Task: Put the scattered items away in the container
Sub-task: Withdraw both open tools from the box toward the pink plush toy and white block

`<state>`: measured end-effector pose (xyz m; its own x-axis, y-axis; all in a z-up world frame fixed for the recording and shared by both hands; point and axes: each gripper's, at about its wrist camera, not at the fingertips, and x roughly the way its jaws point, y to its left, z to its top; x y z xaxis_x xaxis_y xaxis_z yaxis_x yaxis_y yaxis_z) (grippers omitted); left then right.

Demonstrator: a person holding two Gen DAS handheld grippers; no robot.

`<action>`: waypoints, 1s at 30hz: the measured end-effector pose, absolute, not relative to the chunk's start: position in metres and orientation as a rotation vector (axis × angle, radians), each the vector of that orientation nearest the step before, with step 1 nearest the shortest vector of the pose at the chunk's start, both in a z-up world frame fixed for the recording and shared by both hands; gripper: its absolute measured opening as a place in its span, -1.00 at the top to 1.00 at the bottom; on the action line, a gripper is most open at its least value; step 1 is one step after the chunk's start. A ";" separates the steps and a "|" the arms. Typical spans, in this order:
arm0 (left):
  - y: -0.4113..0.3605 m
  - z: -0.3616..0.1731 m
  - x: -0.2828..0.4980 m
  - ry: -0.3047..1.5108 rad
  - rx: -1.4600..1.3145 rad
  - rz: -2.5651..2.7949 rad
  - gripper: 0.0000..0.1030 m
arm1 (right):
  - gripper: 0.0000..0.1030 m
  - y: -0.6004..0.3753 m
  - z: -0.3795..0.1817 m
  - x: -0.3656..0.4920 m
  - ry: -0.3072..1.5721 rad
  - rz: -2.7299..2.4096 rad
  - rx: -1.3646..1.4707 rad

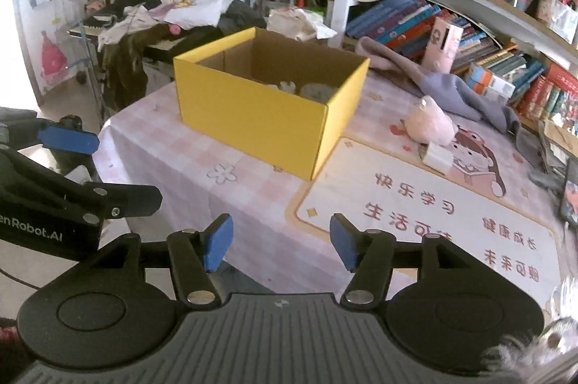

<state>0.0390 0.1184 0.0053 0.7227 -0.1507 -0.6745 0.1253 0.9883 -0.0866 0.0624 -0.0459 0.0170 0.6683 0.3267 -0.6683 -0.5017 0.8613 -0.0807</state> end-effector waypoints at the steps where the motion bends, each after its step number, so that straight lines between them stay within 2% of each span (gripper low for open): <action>1: 0.117 0.004 0.040 0.754 -0.037 -0.161 -0.90 | -0.15 -0.047 0.017 0.062 0.699 0.467 -0.270; 7: 0.110 -0.001 0.046 0.773 -0.044 -0.208 -0.91 | -0.22 -0.055 0.016 0.062 0.719 0.415 -0.273; 30: 0.053 -0.010 0.083 0.809 0.018 -0.462 -0.91 | -0.30 -0.109 0.011 0.071 0.771 0.162 -0.213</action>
<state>0.0827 0.0535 -0.0103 0.5966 -0.3908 -0.7009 0.4047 0.9007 -0.1577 0.0708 -0.1088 0.0106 0.7063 0.0670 -0.7047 -0.2224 0.9661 -0.1309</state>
